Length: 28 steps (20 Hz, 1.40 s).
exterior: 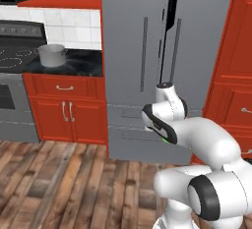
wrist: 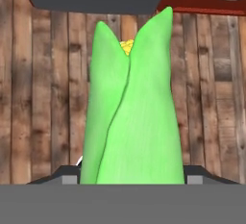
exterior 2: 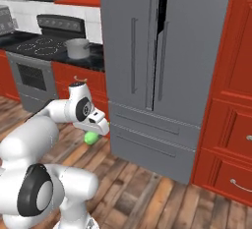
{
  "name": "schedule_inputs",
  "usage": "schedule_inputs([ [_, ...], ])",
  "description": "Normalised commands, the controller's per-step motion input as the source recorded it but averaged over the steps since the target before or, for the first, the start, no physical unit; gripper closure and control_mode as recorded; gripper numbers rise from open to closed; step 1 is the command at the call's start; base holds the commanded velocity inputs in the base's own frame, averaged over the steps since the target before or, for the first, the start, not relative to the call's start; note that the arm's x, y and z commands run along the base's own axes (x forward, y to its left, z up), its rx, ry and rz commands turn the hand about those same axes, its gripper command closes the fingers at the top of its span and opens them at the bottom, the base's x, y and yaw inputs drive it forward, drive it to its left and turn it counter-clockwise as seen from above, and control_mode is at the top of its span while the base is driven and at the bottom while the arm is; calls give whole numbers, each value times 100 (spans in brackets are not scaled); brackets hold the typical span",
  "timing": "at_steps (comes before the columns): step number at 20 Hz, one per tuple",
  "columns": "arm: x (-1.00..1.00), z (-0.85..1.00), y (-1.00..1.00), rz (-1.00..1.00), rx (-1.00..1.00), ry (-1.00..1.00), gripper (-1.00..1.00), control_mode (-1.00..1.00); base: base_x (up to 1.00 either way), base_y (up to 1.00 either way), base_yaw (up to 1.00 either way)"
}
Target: Turn on the sink faucet. Then move the corn from the counter to the sink. Turn off the sink. Move the vegetable from the sink to the pot next to the stove. Finally move the pot to the rear right burner.
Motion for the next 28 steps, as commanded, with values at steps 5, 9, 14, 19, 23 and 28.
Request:
schedule_inputs([
  [5, 0, 0, 0, 0, 0, 0, 100, 100, 44, 20, 0],
  [9, 0, 0, 0, 0, 0, 0, 100, 100, 40, 20, 0],
  [14, 0, 0, 0, 0, 0, 0, 100, 100, 44, 33, -1],
  [19, 0, 0, 0, 0, 0, 0, 100, 100, 44, 40, -1],
  [23, 0, 0, 0, 0, 0, 0, 100, 100, 35, 68, -1],
  [28, 0, 0, 0, 0, 0, 0, 100, 100, 52, 24, -8],
])
